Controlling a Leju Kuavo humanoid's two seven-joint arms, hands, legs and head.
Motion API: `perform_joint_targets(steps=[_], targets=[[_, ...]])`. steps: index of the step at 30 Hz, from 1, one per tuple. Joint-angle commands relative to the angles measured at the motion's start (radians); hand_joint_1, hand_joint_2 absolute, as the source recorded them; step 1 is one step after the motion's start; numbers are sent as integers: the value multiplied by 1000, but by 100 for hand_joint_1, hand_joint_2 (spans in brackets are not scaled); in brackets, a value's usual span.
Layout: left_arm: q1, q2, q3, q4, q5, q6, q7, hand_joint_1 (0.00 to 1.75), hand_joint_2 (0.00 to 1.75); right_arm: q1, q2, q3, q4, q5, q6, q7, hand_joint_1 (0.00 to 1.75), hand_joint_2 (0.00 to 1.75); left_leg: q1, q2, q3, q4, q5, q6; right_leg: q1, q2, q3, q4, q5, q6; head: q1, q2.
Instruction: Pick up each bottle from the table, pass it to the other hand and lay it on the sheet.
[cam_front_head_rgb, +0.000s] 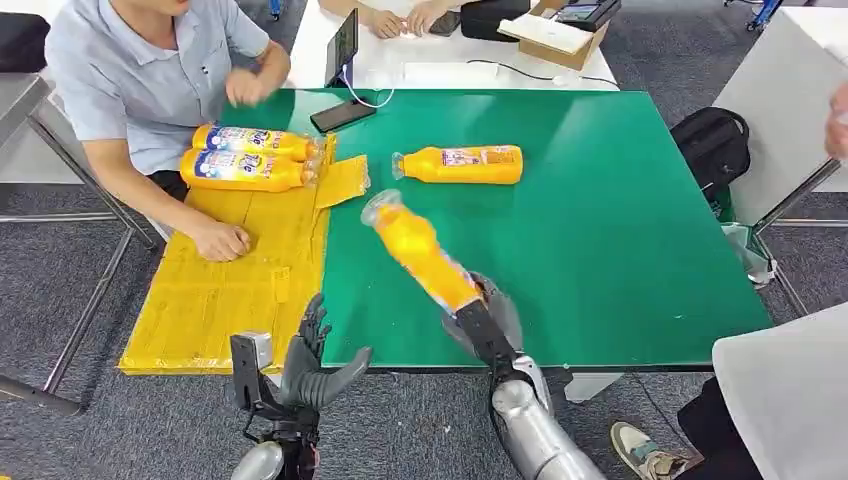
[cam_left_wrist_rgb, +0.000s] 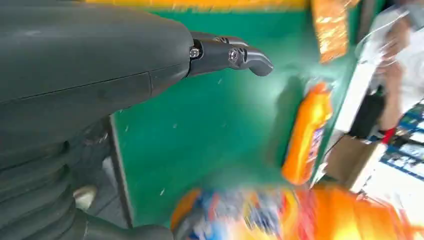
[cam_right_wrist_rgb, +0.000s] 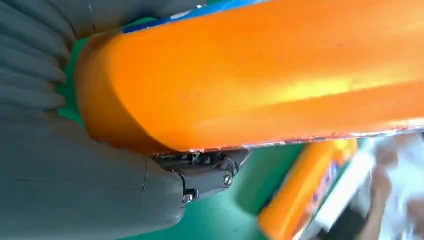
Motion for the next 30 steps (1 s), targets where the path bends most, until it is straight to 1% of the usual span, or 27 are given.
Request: perform_joint_targets(steps=[1,2,3,4,5,6,10,11,12,13,14,15,17,18,19,20,21,22,25,26,27,28,29,30], targets=[[16,42,-49,-106,-76,21,-133,0,175,82,-20,253,-228,-42,39,27,169,175,0,2,0,0,-1,-1,0,1,-1,0,-1,-1,0,0],[17,46,-56,-115,-85,21,-138,0,175,82,-17,267,-220,-40,47,27,169,175,0,3,1,0,-3,-1,1,1,1,0,-2,-2,0,0],[17,50,-65,-120,-111,28,-143,0,175,80,-20,314,-207,-32,69,27,171,175,0,4,1,0,-2,-1,1,2,0,0,-1,-2,0,0],[17,49,-65,-120,-111,28,-143,0,175,81,-17,318,-207,-29,66,27,171,175,0,4,2,0,-3,-2,1,1,1,0,-2,-2,0,0],[15,48,-67,-115,-113,28,-141,0,175,85,-11,339,-205,-18,65,25,171,175,0,3,0,0,-2,-1,0,0,-1,-1,-1,-2,0,0],[10,47,-70,-102,-109,19,-128,0,175,89,-10,372,-210,-11,78,20,173,175,0,2,2,-1,-3,-2,1,0,1,-1,-2,-3,0,0],[-11,36,-73,-50,-79,-15,-84,0,175,110,-5,482,-269,27,75,12,171,175,0,2,-1,-1,-1,-1,0,1,-2,-1,-1,-1,0,0],[-13,34,-73,-46,-71,-21,-81,0,175,111,-7,499,-280,31,77,11,173,175,0,3,1,0,-2,-2,1,1,-1,0,-2,-2,0,0],[-17,35,-78,-45,-66,-29,-80,0,175,110,-15,533,-295,44,72,11,175,175,0,3,-1,0,-2,-1,1,1,-2,-1,-1,-2,0,0],[-17,36,-80,-47,-65,-31,-80,0,175,108,-17,548,-297,52,68,12,173,175,0,2,0,0,-2,-1,0,0,-2,-1,-1,-2,0,0],[-17,36,-80,-47,-65,-31,-80,0,175,108,-17,548,-297,52,68,12,175,175,0,2,-2,0,-1,-1,0,0,-3,0,-1,-1,0,0],[-17,37,-85,-58,-65,-32,-79,0,175,105,-16,568,-293,67,53,17,175,175,0,2,0,0,-2,-1,1,0,-1,0,-2,-2,0,0],[-16,38,-85,-60,-64,-33,-79,0,175,104,-17,575,-292,72,50,17,175,175,0,1,-2,0,-1,-1,0,0,-3,-1,-1,-1,0,0],[-14,35,-81,-69,-30,-50,-54,0,175,105,-11,577,-288,75,27,18,175,175,0,2,0,-1,-2,-1,1,0,-1,-1,-1,-2,0,0],[-11,30,-72,-77,-3,-49,-43,0,175,100,-11,585,-282,68,24,19,173,175,0,2,-2,-1,-1,-1,0,0,-3,-1,-1,-1,0,0],[-13,31,-72,-81,-1,-50,-42,0,175,98,-12,586,-280,68,23,19,175,175,0,2,1,-1,-2,-1,1,-1,0,-1,-2,-2,0,0],[-11,33,-68,-95,88,-106,4,0,175,83,-14,603,-255,82,5,36,175,175,0,1,0,-1,-2,-1,1,-1,-1,-1,-1,-2,0,0],[-12,35,-69,-98,90,-107,4,0,175,80,-13,605,-248,79,6,39,175,175,0,1,-3,0,-1,-1,0,0,-4,-1,0,-1,0,0],[-12,37,-64,-115,82,-75,-24,0,175,67,-14,621,-210,69,3,24,175,175,0,2,1,-1,-2,-2,1,0,0,-1,-1,-2,0,0],[-12,37,-64,-115,82,-75,-24,7,175,67,-14,621,-210,69,3,24,173,175,0,2,-1,-1,-1,-1,0,0,-2,-1,-1,-2,0,0],[-10,27,-38,-120,93,-45,-28,155,175,69,-16,638,-197,90,-2,30,161,175,0,2,0,-1,-2,-2,1,0,-1,-1,-1,-2,0,0],[-11,27,-32,-119,99,-37,-24,175,175,69,-20,649,-190,113,-20,34,131,175,0,2,0,-1,-1,-1,0,0,-1,-1,-1,-2,0,0],[-14,28,-27,-117,103,-31,-21,175,175,71,-21,655,-183,124,-31,36,122,175,0,1,-1,-1,-1,-1,1,0,-2,-1,-1,-2,0,0],[-14,27,-19,-116,110,-25,-18,175,175,72,-20,659,-174,127,-37,38,0,175,0,2,0,-1,-2,-1,1,-1,0,-1,-1,-2,0,0]])
